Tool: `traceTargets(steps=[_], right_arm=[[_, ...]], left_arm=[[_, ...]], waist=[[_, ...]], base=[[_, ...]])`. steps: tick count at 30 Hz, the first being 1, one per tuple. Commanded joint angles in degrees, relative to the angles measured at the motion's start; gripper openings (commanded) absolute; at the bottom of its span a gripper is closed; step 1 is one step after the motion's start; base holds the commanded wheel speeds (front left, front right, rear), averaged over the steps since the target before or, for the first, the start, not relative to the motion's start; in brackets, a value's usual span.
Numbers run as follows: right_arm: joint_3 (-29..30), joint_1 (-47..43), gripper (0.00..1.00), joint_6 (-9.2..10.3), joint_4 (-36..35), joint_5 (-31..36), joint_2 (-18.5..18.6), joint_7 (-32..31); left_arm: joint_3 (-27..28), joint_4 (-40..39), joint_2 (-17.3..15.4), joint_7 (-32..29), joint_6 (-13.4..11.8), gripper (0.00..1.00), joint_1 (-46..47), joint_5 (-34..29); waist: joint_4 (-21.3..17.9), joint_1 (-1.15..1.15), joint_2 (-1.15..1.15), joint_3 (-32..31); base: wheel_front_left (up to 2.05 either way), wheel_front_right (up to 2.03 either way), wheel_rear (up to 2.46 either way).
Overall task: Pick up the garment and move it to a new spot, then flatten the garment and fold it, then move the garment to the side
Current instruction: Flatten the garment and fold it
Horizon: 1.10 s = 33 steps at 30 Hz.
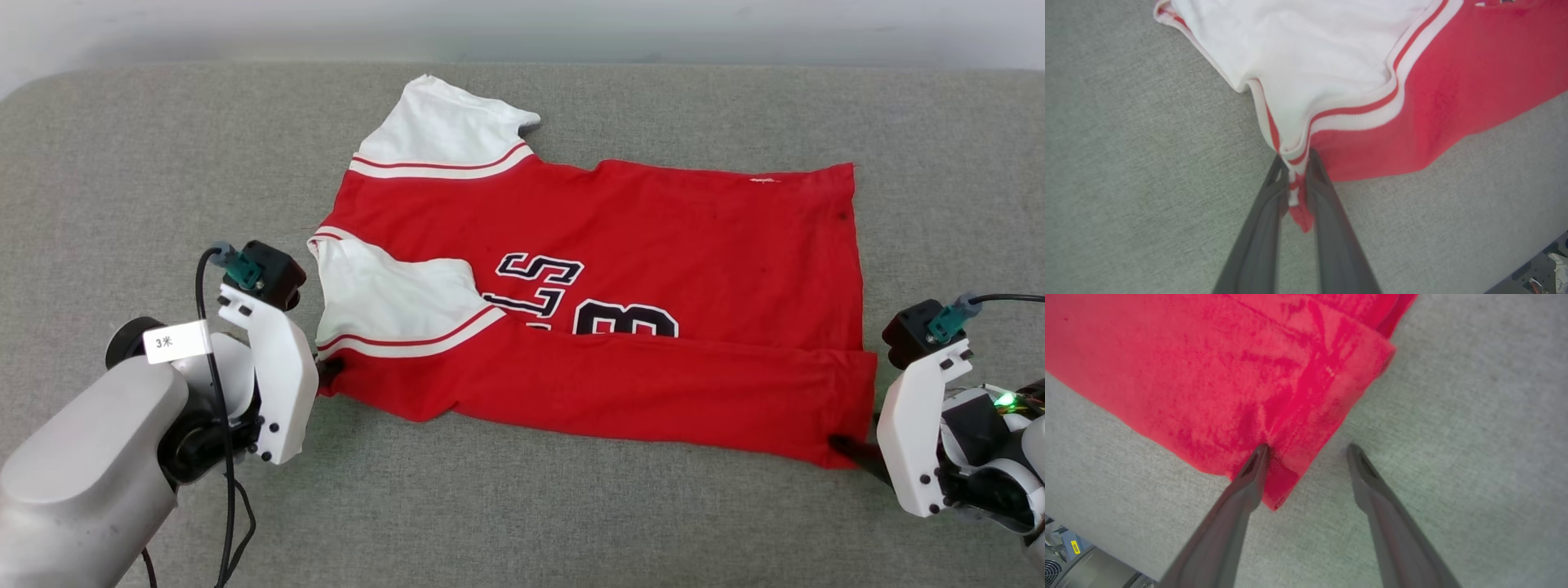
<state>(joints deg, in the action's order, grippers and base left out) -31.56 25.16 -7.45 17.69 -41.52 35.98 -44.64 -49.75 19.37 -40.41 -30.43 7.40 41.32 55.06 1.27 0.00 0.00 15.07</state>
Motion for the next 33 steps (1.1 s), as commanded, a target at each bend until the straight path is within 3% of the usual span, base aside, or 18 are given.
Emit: traceTargets(steps=[1, 15, 27, 33], right_arm=[[-2.4, -1.2, 0.00, -0.09, 1.7, -1.2, -2.6, 1.4], [0.6, -2.5, 0.00, -0.01, -2.7, -6.3, 2.9, 9.2], [6.7, -13.8, 0.00, 0.00, -11.2, -8.7, 8.3, 7.7], [10.6, -20.7, 0.00, 0.00, -14.5, -7.9, 8.6, 5.5]], left_arm=[[0.2, 0.5, 0.2, 0.9, 0.0, 0.00, -1.1, 0.2], [0.7, -0.4, -2.9, 3.2, -0.5, 0.00, -6.2, 2.2], [-0.1, -9.1, -7.5, 5.8, -4.6, 0.00, -17.2, 4.4], [-0.7, -12.3, -8.3, 7.4, -6.8, 0.00, -22.7, 5.8]], waist=[[-0.3, 0.00, 0.00, -0.3], [-1.3, 0.00, 0.00, -7.1], [-1.3, 0.00, 0.00, -11.7], [-1.0, 0.00, 0.00, -12.0]], base=[[0.00, 0.00, 0.00], [0.00, 0.00, 0.00], [0.00, 0.00, 0.00], [0.00, 0.00, 0.00]])
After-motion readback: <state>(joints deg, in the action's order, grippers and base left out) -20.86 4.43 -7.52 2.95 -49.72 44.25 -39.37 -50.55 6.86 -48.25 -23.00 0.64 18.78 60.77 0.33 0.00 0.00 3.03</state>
